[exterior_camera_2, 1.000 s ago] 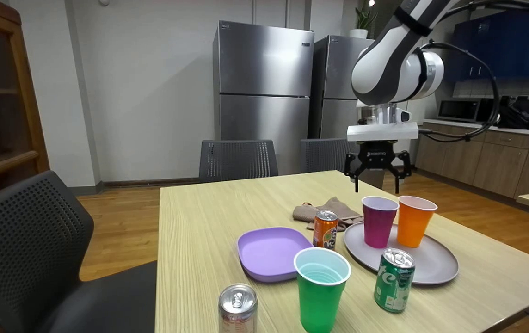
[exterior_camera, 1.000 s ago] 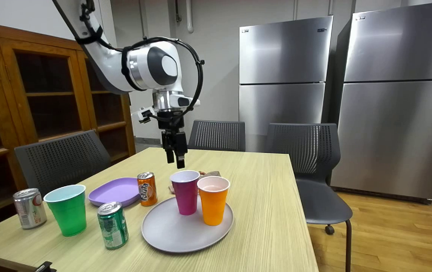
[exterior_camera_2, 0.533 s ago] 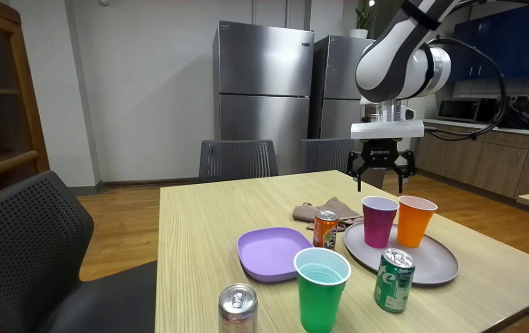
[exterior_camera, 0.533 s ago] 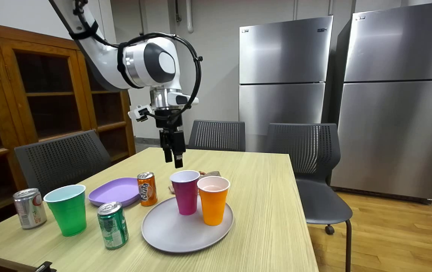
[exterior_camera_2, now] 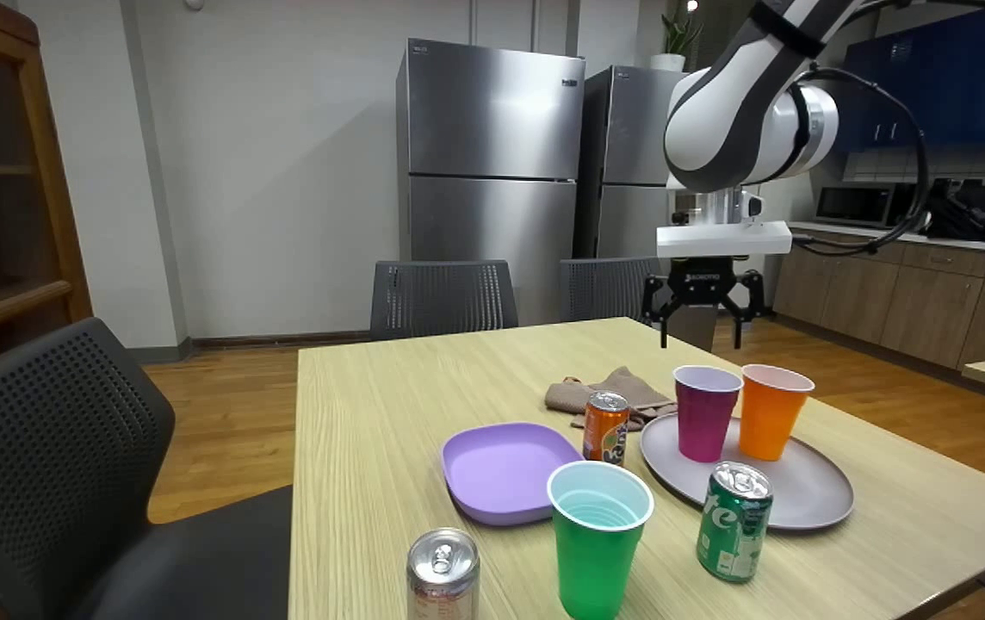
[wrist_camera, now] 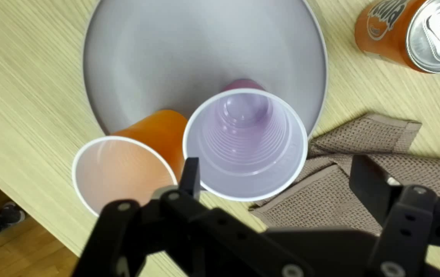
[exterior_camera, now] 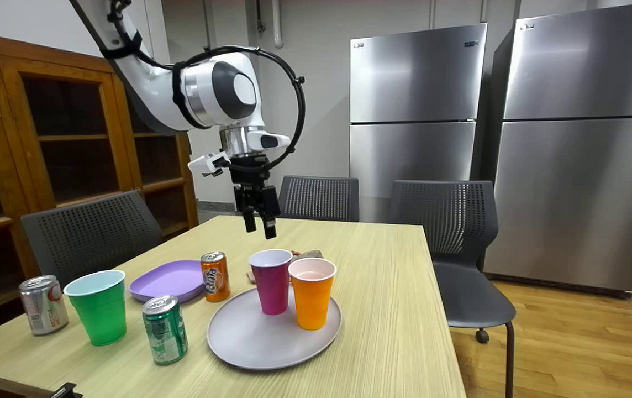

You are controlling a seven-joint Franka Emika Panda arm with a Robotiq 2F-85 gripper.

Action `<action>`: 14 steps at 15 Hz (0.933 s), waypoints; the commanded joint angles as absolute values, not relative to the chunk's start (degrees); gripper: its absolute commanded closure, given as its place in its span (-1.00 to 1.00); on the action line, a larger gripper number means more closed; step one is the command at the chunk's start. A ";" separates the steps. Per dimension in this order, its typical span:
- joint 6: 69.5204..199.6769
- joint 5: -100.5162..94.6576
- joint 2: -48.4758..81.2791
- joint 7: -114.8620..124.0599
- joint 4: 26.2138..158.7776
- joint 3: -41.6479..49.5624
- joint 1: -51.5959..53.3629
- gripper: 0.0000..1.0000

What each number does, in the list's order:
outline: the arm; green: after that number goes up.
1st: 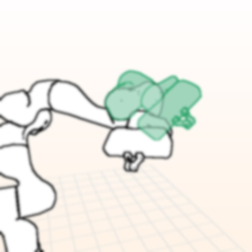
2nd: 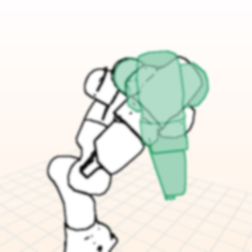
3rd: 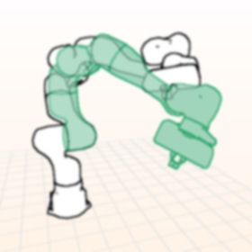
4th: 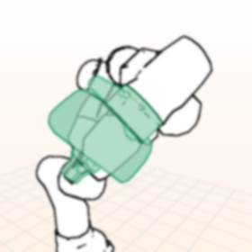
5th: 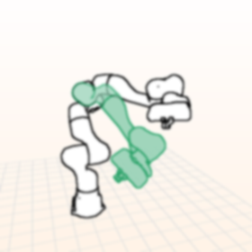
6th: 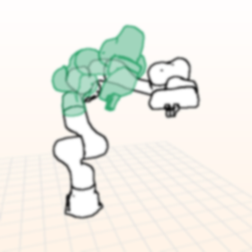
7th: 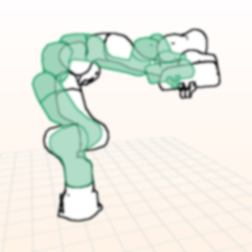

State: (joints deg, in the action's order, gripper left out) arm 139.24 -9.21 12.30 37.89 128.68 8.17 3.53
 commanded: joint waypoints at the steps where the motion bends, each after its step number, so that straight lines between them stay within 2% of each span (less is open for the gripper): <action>1: 141.64 -8.98 10.56 30.51 129.64 6.73 2.31 -1.00; 14: 145.92 -2.09 11.30 13.40 130.60 -0.39 3.88 -1.00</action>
State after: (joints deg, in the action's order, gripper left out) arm 144.79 -4.11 12.16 17.69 129.19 1.36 3.96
